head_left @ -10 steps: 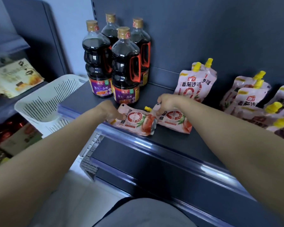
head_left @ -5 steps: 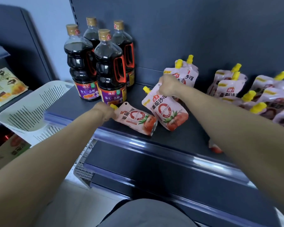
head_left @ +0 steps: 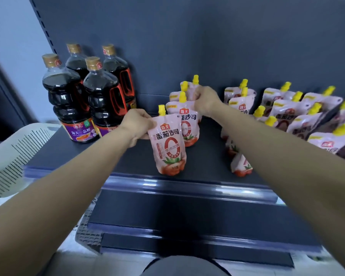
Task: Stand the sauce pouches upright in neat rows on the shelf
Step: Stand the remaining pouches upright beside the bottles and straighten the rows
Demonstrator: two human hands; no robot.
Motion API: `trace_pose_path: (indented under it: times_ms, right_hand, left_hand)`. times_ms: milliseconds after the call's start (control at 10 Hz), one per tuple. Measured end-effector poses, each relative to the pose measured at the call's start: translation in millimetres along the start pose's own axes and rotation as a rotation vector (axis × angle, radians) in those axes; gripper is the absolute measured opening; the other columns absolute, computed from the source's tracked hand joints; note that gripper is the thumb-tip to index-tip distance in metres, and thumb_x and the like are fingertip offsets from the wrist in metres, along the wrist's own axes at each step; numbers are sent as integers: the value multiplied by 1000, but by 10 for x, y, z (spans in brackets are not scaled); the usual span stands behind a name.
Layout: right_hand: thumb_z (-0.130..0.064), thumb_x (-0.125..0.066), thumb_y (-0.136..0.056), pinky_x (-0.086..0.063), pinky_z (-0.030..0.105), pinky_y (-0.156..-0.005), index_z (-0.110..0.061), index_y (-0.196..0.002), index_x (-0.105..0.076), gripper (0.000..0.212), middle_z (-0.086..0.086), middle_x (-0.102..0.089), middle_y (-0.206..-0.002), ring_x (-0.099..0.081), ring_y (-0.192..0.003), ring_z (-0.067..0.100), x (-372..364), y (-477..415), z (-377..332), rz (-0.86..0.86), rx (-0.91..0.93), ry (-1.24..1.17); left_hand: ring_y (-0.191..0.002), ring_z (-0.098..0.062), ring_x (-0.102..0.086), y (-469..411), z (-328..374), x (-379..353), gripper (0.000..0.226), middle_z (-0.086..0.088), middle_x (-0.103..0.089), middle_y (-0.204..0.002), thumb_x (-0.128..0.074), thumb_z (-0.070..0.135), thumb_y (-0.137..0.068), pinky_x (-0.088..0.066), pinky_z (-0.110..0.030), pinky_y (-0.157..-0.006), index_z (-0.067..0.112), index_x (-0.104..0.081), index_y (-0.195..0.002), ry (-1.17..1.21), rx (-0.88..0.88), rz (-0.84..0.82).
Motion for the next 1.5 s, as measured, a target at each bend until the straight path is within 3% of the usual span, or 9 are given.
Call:
trace_pose_path:
  times_ms: [100,300,500,700,800,1000,1100,1300,1500]
  right_hand:
    - [1,-50,-87,-48,34,-87,2,-102,-64,20,12,-59,-100,-59,-105,30,-32,40,64,-107,-43,100]
    - [3,-51,-85,-45,28,-71,4,-96,-64,17,11,-55,-88,-54,-84,25,-40,139,130,-130,-66,166]
    - [-2,-49,-88,-39,24,-67,-4,-109,-64,26,8,-52,-93,-47,-84,19,150,140,91,-151,-13,100]
    - [-7,-46,-91,-45,31,-89,-1,-115,-64,30,16,-63,-106,-55,-93,24,491,164,108,-120,62,41]
    - [-8,-45,-92,-46,32,-93,-2,-114,-65,30,17,-64,-118,-58,-112,31,560,217,120,-128,90,20]
    - [-8,-46,-90,-48,36,-94,-1,-111,-65,29,18,-64,-115,-59,-110,32,686,278,119,-112,151,-22]
    - [-3,-45,-90,-48,41,-95,7,-109,-64,29,21,-65,-116,-59,-110,34,719,337,65,-100,222,-9]
    - [-7,-47,-90,-48,36,-95,-1,-111,-66,29,18,-65,-115,-59,-110,32,757,411,62,-150,288,-3]
    - [0,-55,-85,-50,30,-90,-2,-105,-70,25,11,-69,-110,-62,-104,24,1008,533,236,-94,349,-29]
  left_hand:
    - [-67,-20,-60,24,117,-142,24,-9,-56,-72,-59,-9,-81,-58,-31,-56,10,-51,-68,-30,-49,-117]
    - [-70,-18,-65,158,223,-351,11,-7,-66,-74,-68,-5,-77,-59,-27,-65,6,-67,-74,-146,-71,-307]
    - [-76,-27,-63,193,261,-390,11,-16,-64,-79,-68,-5,-77,-57,-43,-78,1,-66,-68,-131,-90,-164]
    - [-75,-21,-58,263,274,-569,22,-10,-63,-72,-68,-4,-76,-54,-50,-85,11,-67,-61,-11,-82,-35]
    - [-77,-21,-59,321,300,-722,20,-11,-64,-77,-68,-3,-77,-55,-48,-85,12,-67,-64,-24,-75,-43]
    - [-70,-17,-60,435,327,-754,9,-3,-62,-68,-65,-6,-78,-56,-39,-75,-2,-69,-85,-55,-45,3]
    - [-74,-19,-59,509,353,-774,10,-3,-61,-70,-66,-5,-77,-55,-40,-82,5,-68,-78,-90,-38,7]
    - [-87,-19,-56,668,505,-650,31,-7,-61,-95,-72,6,-76,-48,-31,-81,0,-64,-105,-253,-51,100]
    - [-76,-14,-56,1058,1183,-646,15,1,-61,-83,-65,9,-82,-46,-19,-63,8,-64,-97,-231,-337,320]
Point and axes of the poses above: each hand's wrist, its own y-axis away from the middle knuckle, its own x-axis out of the back of the hand, z = x × y, the point moved 9 cm from there along -y, towards the middle knuckle
